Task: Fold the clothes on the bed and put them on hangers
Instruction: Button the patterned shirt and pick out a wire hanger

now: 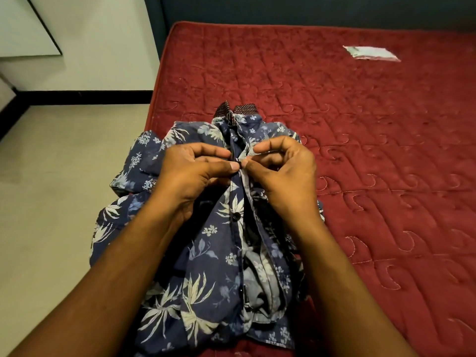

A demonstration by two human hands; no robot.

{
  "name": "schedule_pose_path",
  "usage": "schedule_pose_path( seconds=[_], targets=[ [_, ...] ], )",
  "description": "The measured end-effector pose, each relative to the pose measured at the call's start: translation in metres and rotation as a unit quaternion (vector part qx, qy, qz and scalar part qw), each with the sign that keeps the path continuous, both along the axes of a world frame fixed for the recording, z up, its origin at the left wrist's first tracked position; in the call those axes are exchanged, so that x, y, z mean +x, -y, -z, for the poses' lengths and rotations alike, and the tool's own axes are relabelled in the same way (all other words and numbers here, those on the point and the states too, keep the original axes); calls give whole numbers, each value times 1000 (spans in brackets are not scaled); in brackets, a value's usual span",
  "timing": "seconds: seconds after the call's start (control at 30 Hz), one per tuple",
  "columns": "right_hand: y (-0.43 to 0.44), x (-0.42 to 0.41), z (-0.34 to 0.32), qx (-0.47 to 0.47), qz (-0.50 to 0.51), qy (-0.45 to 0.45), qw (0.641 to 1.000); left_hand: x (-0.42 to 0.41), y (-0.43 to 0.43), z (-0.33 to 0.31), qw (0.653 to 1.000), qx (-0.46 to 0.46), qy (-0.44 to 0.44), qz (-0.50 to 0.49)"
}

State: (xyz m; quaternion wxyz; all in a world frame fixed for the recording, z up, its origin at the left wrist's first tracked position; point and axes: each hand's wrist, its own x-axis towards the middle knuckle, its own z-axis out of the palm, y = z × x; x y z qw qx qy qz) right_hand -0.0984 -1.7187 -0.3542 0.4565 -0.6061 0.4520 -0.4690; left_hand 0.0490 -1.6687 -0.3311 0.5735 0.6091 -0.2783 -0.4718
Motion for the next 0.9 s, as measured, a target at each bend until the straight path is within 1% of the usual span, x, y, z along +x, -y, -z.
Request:
schedule_pose_path(
  seconds=[0.1, 0.2, 0.33, 0.4, 0.5, 0.63, 0.67, 0.73, 0.8, 0.83, 0.9],
  targets=[
    [-3, 0, -2, 20, -8, 22, 1000, 1, 0, 0, 1000, 1, 10, -10],
    [-3, -1, -6, 97, -33, 85, 991, 3, -1, 1, 1000, 4, 14, -9],
    [-3, -2, -9, 199, -58, 183, 961, 5, -2, 1, 1000, 9, 12, 3],
    [-3, -4, -10, 234, -74, 194, 950, 7, -3, 1, 1000, 9, 16, 12],
    [-2, -8, -12, 254, -89, 158, 950, 6, -4, 5, 999, 7, 22, 26],
    [0, -8, -12, 228, -87, 114, 963, 3, -6, 10, 1000, 1, 13, 25],
    [0, -7, -11, 206, -81, 93, 971, 3, -6, 9, 1000, -1, 1, 24],
    [1, -3, -9, 136, -62, 23, 989, 2, -6, 8, 1000, -6, -16, 23],
    [-1, 1, -6, 58, -51, -47, 996, 0, -6, 8, 1000, -10, -18, 11],
    [-2, 3, -5, 30, -49, -65, 996, 0, -6, 8, 1000, -11, -19, 0],
    [-3, 5, -4, 16, -40, -58, 997, 1, -4, 8, 999, -12, -27, -17]
  ],
)
